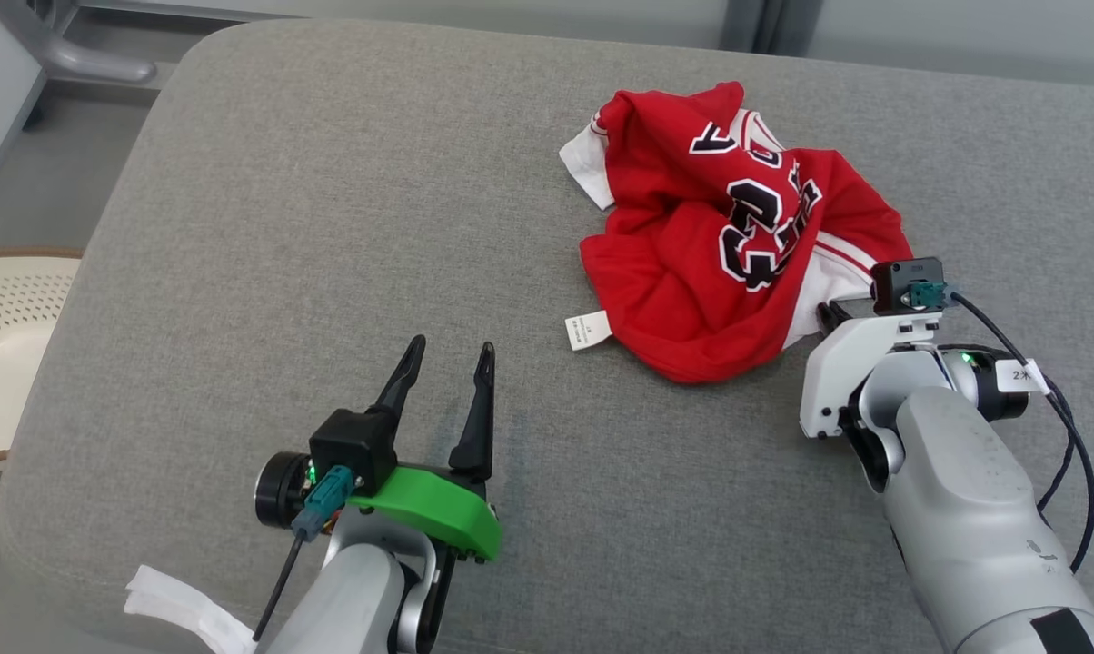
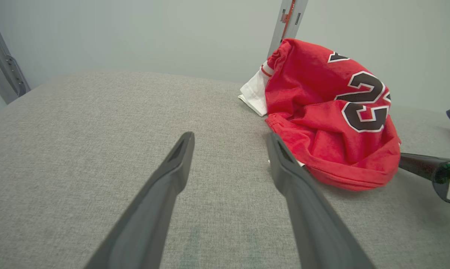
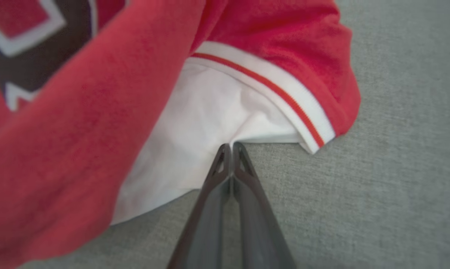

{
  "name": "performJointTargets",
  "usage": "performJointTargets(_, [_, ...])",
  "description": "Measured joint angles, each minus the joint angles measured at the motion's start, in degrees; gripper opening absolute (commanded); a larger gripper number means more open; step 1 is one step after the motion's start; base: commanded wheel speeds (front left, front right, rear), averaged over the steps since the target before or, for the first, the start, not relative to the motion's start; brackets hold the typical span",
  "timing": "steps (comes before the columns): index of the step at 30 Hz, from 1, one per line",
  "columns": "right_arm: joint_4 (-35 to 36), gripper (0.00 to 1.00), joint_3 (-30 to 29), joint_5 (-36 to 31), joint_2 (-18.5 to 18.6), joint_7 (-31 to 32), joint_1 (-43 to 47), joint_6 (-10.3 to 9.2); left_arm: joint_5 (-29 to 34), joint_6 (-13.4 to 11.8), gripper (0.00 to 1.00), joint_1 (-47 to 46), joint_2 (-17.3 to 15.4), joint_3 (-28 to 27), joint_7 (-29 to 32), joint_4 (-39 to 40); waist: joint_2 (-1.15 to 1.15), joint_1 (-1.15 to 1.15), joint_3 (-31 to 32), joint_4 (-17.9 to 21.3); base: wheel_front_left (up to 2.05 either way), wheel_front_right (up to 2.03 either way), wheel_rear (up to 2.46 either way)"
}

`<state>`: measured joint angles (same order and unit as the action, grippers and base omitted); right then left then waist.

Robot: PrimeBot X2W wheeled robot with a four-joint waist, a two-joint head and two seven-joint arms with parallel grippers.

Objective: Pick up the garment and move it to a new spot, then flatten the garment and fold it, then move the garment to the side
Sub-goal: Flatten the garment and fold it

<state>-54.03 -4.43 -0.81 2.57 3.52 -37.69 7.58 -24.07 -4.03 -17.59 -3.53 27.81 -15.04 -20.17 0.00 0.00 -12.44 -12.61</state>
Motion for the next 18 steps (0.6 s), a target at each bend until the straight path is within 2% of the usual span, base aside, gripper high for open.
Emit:
performJointTargets(4, [-1.21, 0.0, -2.18, -1.88, 0.4, -3.2, -0.52, -0.01, 0.43, 0.29, 1.0, 0.79, 0.02, -0.49, 0.0, -0.36, 0.0, 0.0, 0.52, 1.51, 0.0, 0.0, 0.0])
performJointTargets(8, [-0.81, 0.0, -4.28, -2.4, 3.55, -5.49, -0.16, -0.02, 0.68, 0.48, 1.0, 1.44, 0.04, -0.8, 0.0, -0.66, 0.0, 0.0, 1.3, 3.08, 0.0, 0.0, 0.0])
performJointTargets(13, [1.04, 0.0, -3.61, -1.24, 8.42, -5.37, 2.66, -0.02, 1.01, 0.57, 1.0, 2.39, -0.07, -1.09, 0.0, -0.85, 0.0, 0.0, 2.21, 5.05, 0.0, 0.0, 0.0])
performJointTargets(18, [4.78, 0.0, -2.3, 1.14, 11.0, -3.11, 6.28, -0.02, 1.52, 0.58, 1.0, 2.94, -0.23, -1.1, 0.0, -0.76, 0.0, 0.0, 2.42, 6.38, 0.0, 0.0, 0.0])
